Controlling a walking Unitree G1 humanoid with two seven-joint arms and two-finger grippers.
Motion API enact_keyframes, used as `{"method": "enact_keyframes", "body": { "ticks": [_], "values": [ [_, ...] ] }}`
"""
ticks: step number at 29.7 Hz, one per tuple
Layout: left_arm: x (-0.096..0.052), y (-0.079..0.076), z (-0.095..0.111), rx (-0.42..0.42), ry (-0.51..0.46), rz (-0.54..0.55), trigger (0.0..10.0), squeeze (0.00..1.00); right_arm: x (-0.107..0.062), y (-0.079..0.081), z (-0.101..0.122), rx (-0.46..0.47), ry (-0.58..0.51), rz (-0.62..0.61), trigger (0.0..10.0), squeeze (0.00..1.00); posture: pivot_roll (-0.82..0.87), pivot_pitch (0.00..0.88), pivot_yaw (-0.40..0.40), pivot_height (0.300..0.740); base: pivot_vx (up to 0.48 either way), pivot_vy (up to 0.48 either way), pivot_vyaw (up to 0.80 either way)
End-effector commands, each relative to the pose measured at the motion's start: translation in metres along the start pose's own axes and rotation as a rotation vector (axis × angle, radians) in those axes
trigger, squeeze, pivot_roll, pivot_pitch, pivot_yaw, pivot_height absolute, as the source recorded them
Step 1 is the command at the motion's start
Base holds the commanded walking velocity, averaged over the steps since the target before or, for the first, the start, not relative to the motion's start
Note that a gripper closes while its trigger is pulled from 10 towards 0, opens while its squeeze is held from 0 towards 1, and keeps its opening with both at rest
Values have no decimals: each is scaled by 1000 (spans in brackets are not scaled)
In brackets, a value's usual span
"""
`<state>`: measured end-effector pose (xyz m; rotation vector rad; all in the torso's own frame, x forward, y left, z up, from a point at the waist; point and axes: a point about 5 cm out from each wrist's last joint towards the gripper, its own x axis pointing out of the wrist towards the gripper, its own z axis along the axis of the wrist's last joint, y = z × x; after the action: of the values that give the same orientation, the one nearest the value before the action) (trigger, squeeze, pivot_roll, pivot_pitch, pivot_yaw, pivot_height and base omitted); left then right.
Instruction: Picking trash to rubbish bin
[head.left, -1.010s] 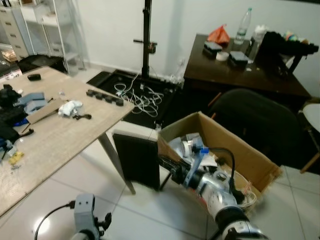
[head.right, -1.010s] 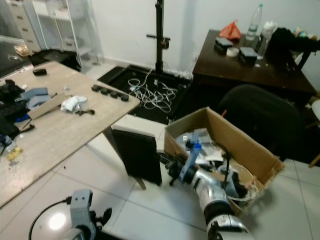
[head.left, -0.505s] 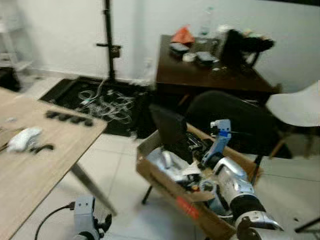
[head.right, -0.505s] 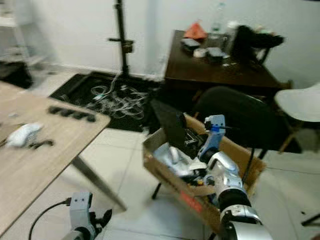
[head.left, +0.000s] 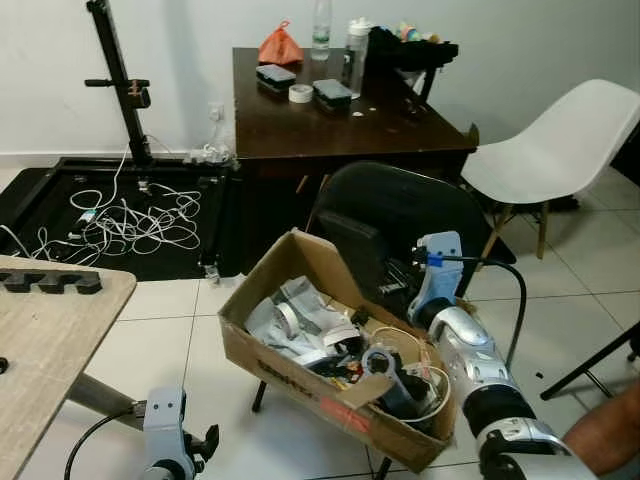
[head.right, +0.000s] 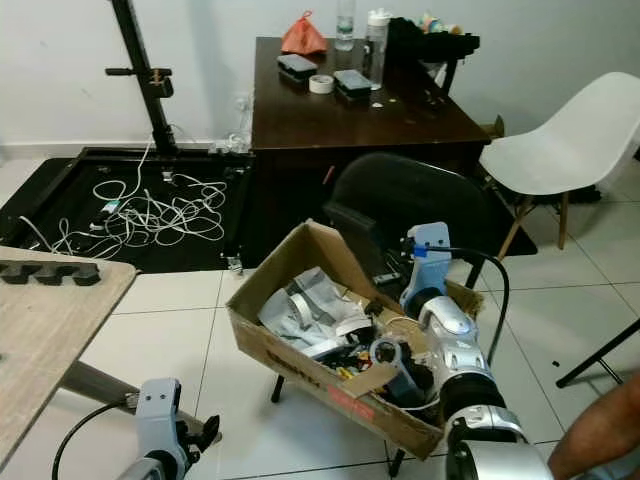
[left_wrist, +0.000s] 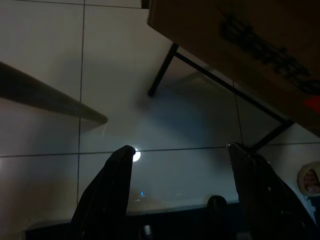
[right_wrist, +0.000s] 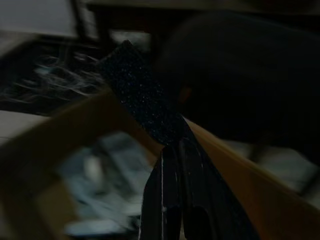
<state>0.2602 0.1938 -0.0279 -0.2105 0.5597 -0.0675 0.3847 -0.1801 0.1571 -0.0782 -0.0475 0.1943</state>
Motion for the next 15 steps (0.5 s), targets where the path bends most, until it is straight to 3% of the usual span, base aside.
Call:
{"method": "enact_keyframes", "body": {
  "ticks": [1, 4, 5, 6, 15],
  "values": [
    [-6, 4, -14, -8, 49, 20, 10000, 0, -4, -4, -12, -22, 61, -47, 10000, 0, -90, 145, 5, 740, 0, 0, 0],
    [-6, 2, -17, -4, 55, 6, 10000, 0, -6, -7, -19, -39, 98, -89, 10000, 0, -87, 146, 6, 740, 0, 0, 0],
    [-6, 1, -17, -3, 56, 4, 10000, 0, -6, -7, -20, -40, 101, -91, 10000, 910, -87, 146, 6, 740, 0, 0, 0],
    [-5, 1, -17, -3, 56, 3, 10000, 0, -6, -7, -20, -54, 103, -97, 10000, 1000, -88, 145, 7, 740, 0, 0, 0],
    [-5, 0, -16, 4, 55, 4, 10000, 0, -2, 0, -10, -209, 50, -89, 10000, 1000, -94, 141, 3, 740, 0, 0, 0]
  ]
}}
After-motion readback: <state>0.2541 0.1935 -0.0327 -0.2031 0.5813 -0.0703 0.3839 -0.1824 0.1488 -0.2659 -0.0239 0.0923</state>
